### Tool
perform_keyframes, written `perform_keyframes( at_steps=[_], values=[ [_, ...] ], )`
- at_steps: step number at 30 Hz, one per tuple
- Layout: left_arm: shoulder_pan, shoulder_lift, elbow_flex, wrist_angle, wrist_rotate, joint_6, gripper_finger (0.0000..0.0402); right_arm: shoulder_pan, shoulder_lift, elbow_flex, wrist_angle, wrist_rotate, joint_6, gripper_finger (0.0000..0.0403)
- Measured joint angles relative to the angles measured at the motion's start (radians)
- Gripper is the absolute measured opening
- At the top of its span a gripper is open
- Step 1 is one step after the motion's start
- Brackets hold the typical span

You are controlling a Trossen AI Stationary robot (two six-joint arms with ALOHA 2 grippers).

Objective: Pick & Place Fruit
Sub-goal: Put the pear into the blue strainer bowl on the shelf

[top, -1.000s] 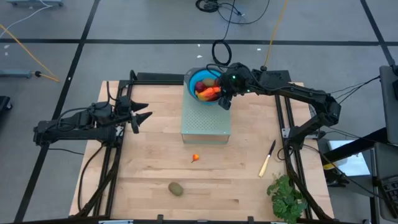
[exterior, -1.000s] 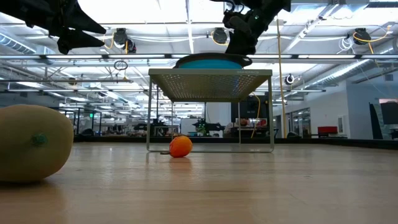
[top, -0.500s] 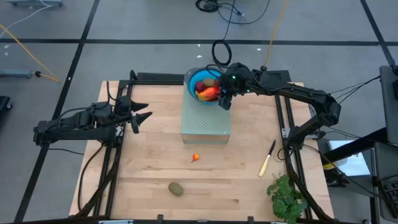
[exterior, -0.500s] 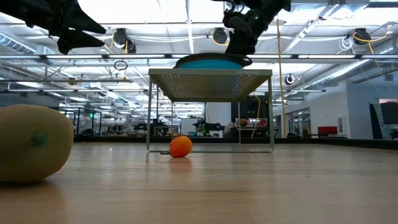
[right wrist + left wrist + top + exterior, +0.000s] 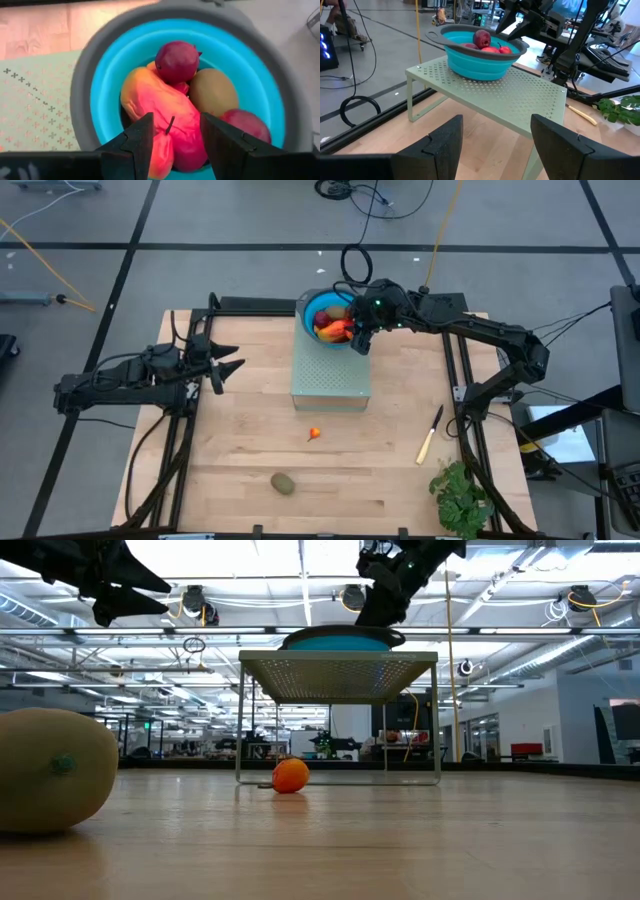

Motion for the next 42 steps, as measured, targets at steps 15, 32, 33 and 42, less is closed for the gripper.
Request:
perform_keyframes(
  at_steps=[15, 32, 33, 42],
  values=[
    [0.0, 0.0, 0.0, -0.001, 0.0, -0.021, 0.0234, -0.008, -0.026, 0.0, 0.034, 0.0, -0.007, 0.0054],
    [0.0, 0.0, 0.0, -0.001, -0.004, -0.021, 0.0235, -0.004, -0.053, -0.001, 0.061, -0.008, -0.004, 0.0001],
    [0.0, 0.0, 0.0, -0.001, -0.007, -0.021, 0.0234, -0.003, -0.057, -0.001, 0.067, -0.008, -0.004, 0.0001],
    [0.0, 0.0, 0.0, 0.0, -0.007, -0.046, 0.0235, 0.002, -0.173, -0.096, 0.119, -0.008, 0.022, 0.0001]
  ],
)
